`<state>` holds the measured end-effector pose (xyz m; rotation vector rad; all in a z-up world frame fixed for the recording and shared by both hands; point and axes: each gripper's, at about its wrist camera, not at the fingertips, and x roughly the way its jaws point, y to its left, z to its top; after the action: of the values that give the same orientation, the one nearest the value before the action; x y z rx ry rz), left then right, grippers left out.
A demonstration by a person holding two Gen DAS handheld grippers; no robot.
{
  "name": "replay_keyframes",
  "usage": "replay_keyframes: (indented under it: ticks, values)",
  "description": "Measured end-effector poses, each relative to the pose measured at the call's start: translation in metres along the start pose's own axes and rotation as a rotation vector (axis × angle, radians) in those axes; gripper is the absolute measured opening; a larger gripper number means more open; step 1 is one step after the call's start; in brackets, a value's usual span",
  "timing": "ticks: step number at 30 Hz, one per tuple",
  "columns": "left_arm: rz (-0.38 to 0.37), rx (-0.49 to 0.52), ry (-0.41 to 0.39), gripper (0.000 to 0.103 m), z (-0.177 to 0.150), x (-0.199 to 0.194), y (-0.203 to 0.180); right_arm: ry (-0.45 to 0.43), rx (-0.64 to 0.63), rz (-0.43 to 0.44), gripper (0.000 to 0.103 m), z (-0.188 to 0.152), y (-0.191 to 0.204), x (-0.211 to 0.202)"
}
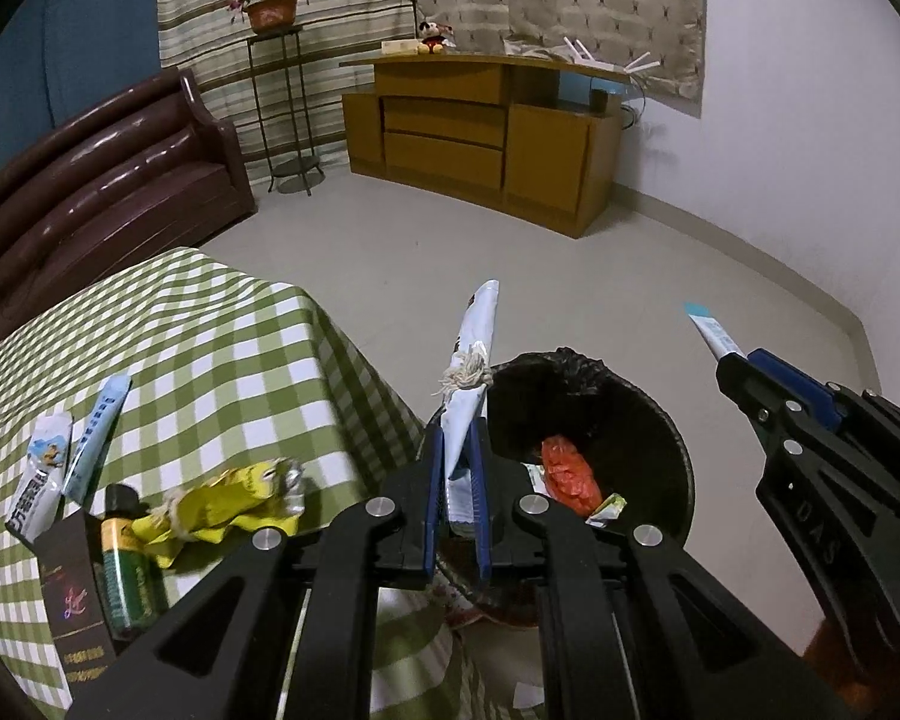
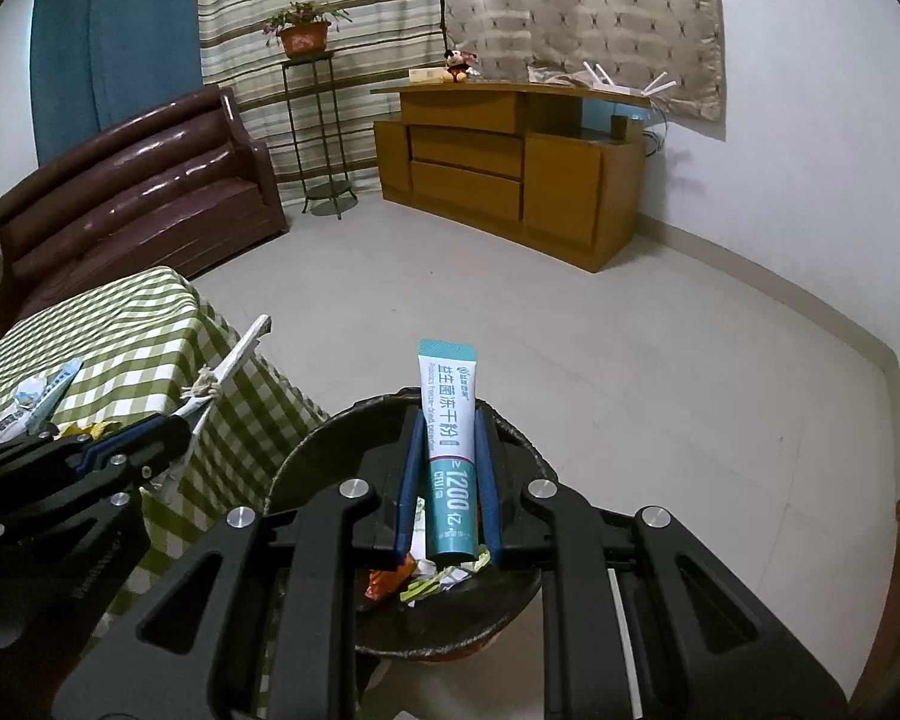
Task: Collect trash
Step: 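Open both grippers over the wastebasket to drop the tube and paper strip, then grasp the second white paper strip with the left gripper while the right gripper grasps the dark cigarette box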
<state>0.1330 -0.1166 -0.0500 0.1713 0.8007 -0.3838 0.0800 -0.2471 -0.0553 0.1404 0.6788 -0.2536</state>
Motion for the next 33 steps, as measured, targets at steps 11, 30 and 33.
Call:
replay_keyframes:
  ticks: [11, 30, 33]
  values:
    - [0.01, 0.001, 0.026, 0.033, 0.012, 0.009, -0.004, 0.014, 0.034, -0.008, 0.031, 0.002, -0.012, 0.022]
    - [0.014, -0.038, -0.009, 0.053, 0.004, -0.022, 0.013, 0.004, 0.018, -0.011, 0.066, -0.009, -0.001, -0.002]
    - [0.023, -0.05, -0.014, 0.055, -0.005, -0.035, 0.023, 0.009, 0.016, 0.0, 0.071, -0.013, 0.005, -0.01]
